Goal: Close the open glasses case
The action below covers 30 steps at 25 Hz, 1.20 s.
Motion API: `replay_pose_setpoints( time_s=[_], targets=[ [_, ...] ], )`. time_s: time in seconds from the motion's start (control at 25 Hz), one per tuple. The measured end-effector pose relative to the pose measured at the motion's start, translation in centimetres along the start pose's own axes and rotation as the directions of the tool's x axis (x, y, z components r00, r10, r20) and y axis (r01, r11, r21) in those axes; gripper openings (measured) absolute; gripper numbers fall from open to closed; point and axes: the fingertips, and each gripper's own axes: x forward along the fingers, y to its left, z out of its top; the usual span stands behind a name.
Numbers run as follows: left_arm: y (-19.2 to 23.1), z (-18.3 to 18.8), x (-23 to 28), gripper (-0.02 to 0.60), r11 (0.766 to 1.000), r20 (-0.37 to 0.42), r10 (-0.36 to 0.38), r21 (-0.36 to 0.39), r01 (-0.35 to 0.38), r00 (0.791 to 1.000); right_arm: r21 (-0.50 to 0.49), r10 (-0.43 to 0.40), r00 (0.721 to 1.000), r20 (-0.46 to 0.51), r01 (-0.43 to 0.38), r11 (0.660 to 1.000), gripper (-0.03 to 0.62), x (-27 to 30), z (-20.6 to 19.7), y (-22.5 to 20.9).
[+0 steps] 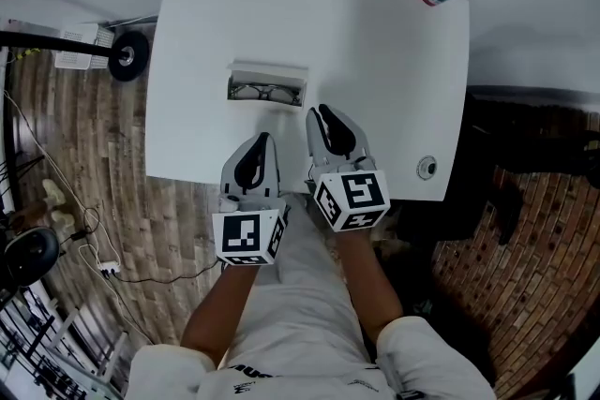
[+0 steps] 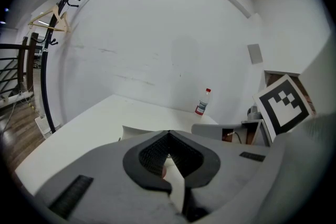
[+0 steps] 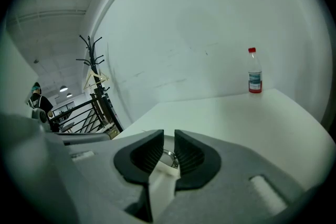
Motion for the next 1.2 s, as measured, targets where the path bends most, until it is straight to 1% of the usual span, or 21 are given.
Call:
replay_pose_setpoints(
  time_s=[0.2,0.28,0.4,0.84,1.2],
  targets=[
    [0.0,-1.5,0.8,-0.003,1.0,-0.02,-0.002,-0.006,0.002,1.0,0.018,-0.001,1.0,-0.027,0.001,1.0,0.051,1.4,-1.0,-0.8],
    [0.0,-1.8,0.9,-0.003,1.0,-0.023,0.0,-0.011,0.0,1.0,0.029,0.006,0.999,-0.04,-0.005,1.0,0.063,2.0,-1.4,-1.1],
    [0.2,-2.0,1.1,-0.003,1.0,-0.022,0.009,-0.016,-0.009,1.0,0.044,0.008,0.999,-0.047,-0.006,0.999,0.063,2.9,-1.6,-1.6],
    [1.2,-2.5,1.1,-0.003,0.999,-0.031,0.031,-0.032,-0.032,0.999,0.048,0.024,0.997,-0.078,-0.02,0.999,0.063,5.3,-2.0,-2.0],
    [1.2,-3.5,1.8,-0.003,0.999,-0.052,0.017,-0.034,-0.019,0.998,0.073,0.028,0.994,-0.109,-0.02,0.997,0.061,7.0,-2.6,-2.7]
  ],
)
